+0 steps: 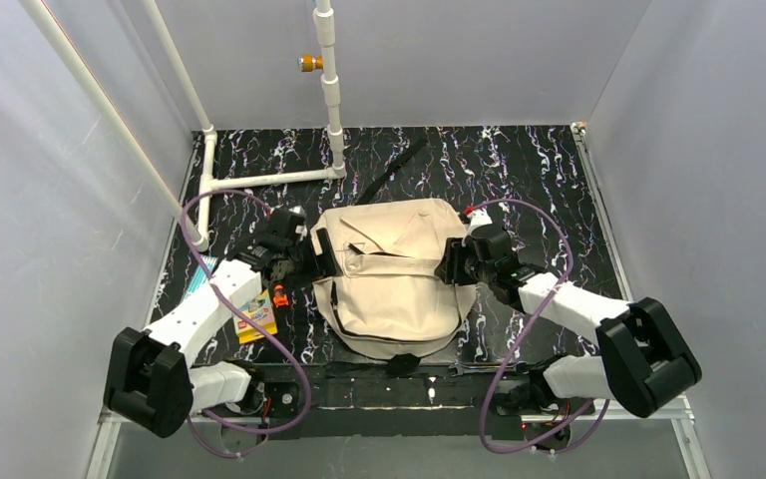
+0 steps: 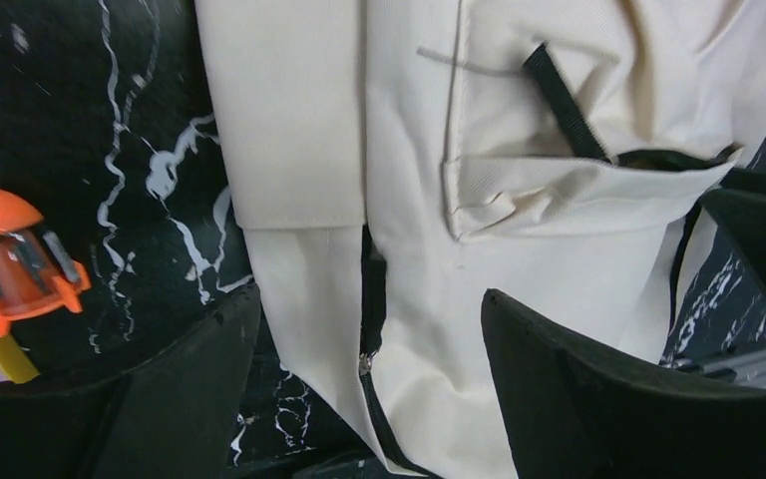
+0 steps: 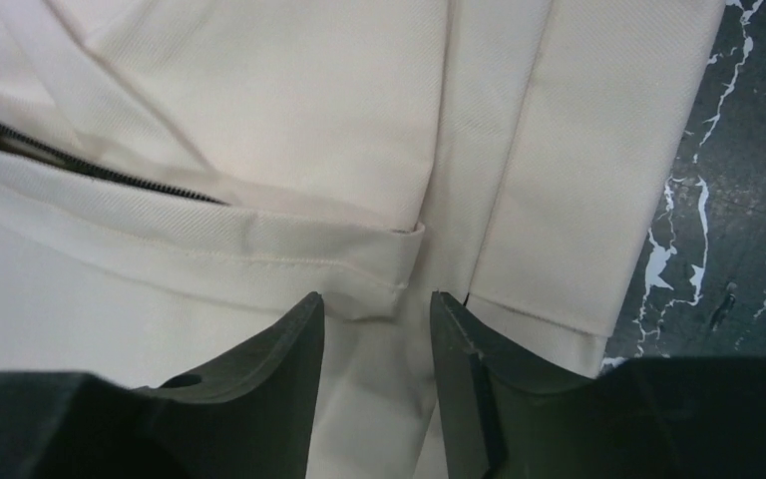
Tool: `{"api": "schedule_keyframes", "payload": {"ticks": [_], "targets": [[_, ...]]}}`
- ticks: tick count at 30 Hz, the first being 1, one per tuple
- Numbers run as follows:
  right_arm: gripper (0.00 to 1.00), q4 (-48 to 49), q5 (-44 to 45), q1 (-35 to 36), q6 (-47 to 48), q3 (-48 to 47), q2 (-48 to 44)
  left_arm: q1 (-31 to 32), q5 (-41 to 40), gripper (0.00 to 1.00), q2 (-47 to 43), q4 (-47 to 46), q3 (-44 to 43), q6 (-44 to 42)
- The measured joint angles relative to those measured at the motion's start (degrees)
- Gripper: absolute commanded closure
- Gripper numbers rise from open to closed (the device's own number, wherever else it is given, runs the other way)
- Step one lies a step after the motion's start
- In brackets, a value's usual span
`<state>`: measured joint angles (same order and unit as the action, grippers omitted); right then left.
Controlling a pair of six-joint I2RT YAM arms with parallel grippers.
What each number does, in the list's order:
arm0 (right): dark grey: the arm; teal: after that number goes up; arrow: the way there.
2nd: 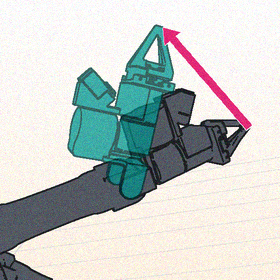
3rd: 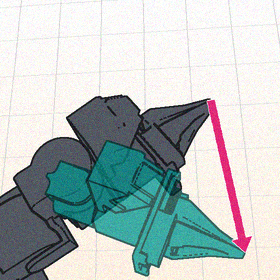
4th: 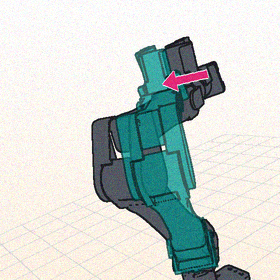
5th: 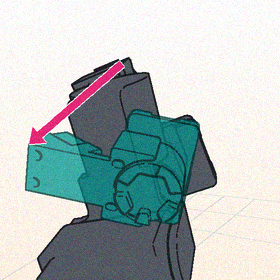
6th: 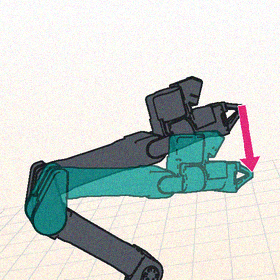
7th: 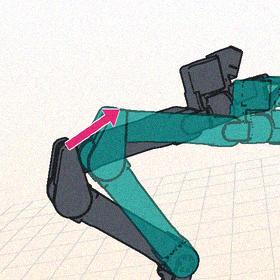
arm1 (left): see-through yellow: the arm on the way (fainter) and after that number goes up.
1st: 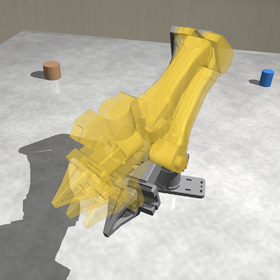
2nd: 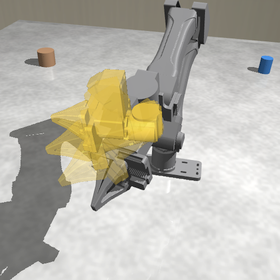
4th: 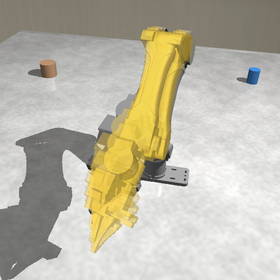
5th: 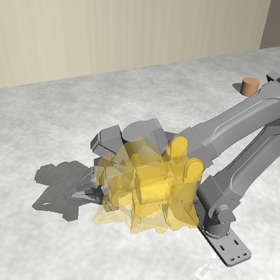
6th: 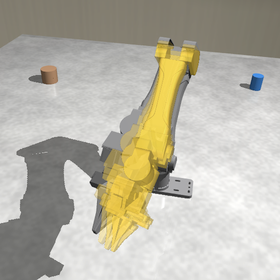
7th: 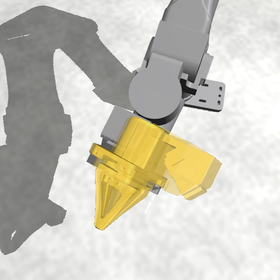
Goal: Pack the student bag
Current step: Unzip the student bag at the center of the board.
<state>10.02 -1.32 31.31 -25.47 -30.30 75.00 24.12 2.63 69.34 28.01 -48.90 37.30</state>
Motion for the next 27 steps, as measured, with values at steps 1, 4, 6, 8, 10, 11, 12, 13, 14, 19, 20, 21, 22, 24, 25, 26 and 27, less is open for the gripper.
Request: {"api": "schedule_keyframes", "payload": {"ticks": [1, 4, 6, 8, 10, 11, 12, 13, 14, 19, 20, 21, 22, 24, 25, 26, 27], "targets": [[0.43, -2.05, -0.13, 0.35, 1.11, -0.44, -1.11, 0.00, 1.36, 0.24, -0.57, -0.92, 1.64, 0.68], [0.54, -4.70, -0.31, 1.05, 3.26, -1.07, -3.85, 0.00, 5.46, 0.30, 1.68, -4.20, 6.14, 3.08], [0.59, -4.52, -0.37, 1.20, 3.10, -0.81, -4.72, 0.04, 7.30, 0.33, 5.70, -5.88, 6.78, 4.20], [0.63, -2.36, -0.68, 1.18, 1.64, 1.18, -4.90, 0.04, 8.94, 0.35, 10.49, -7.96, 6.01, 4.92], [0.66, 0.52, -1.62, 1.18, -0.35, 5.07, -5.01, 0.00, 10.10, 0.36, 15.12, -8.26, 3.58, 4.96], [0.67, 1.62, -2.12, 1.18, -1.51, 7.52, -5.03, 0.00, 10.64, 0.37, 17.35, -8.20, 1.84, 4.74], [0.67, 3.65, -2.27, 1.11, -2.62, 9.64, -5.09, 0.02, 11.04, 0.38, 19.37, -8.11, -0.11, 4.31], [0.67, 4.94, -2.47, 0.74, -3.26, 10.56, -5.81, 0.04, 11.04, 0.38, 21.49, -7.61, -2.67, 3.72], [0.67, 5.27, -2.49, 0.63, -3.54, 10.93, -6.38, 0.04, 10.71, 0.36, 23.26, -7.28, -4.92, 3.06], [0.52, 1.05, -2.23, 0.85, -2.38, 10.12, -8.90, -0.07, 7.67, 0.23, 27.80, -7.89, -13.11, -0.09], [0.48, -1.05, -1.95, 0.98, -1.49, 9.03, -9.33, -0.02, 7.30, 0.22, 27.02, -7.98, -13.18, -0.63], [0.42, -3.19, -1.62, 1.01, -0.63, 7.41, -9.44, 0.00, 6.99, 0.20, 25.77, -7.43, -13.05, -1.22], [0.39, -5.09, -1.36, 1.07, 0.31, 5.53, -9.40, 0.00, 6.78, 0.18, 24.17, -6.93, -12.59, -1.75], [0.33, -8.15, -0.92, 1.07, 1.97, 1.38, -9.14, 0.00, 6.71, 0.15, 19.43, -6.29, -10.43, -2.40], [0.29, -9.03, -0.92, 1.07, 2.62, -0.59, -8.72, 0.00, 6.80, 0.14, 16.98, -5.75, -9.29, -2.58], [0.24, -10.21, -1.18, 1.14, 3.45, -3.17, -7.93, 0.00, 6.82, 0.13, 13.73, -5.16, -7.61, -2.67], [0.22, -10.95, -1.51, 1.36, 4.22, -5.70, -6.88, 0.00, 6.82, 0.13, 9.97, -4.20, -5.77, -2.67]]}}
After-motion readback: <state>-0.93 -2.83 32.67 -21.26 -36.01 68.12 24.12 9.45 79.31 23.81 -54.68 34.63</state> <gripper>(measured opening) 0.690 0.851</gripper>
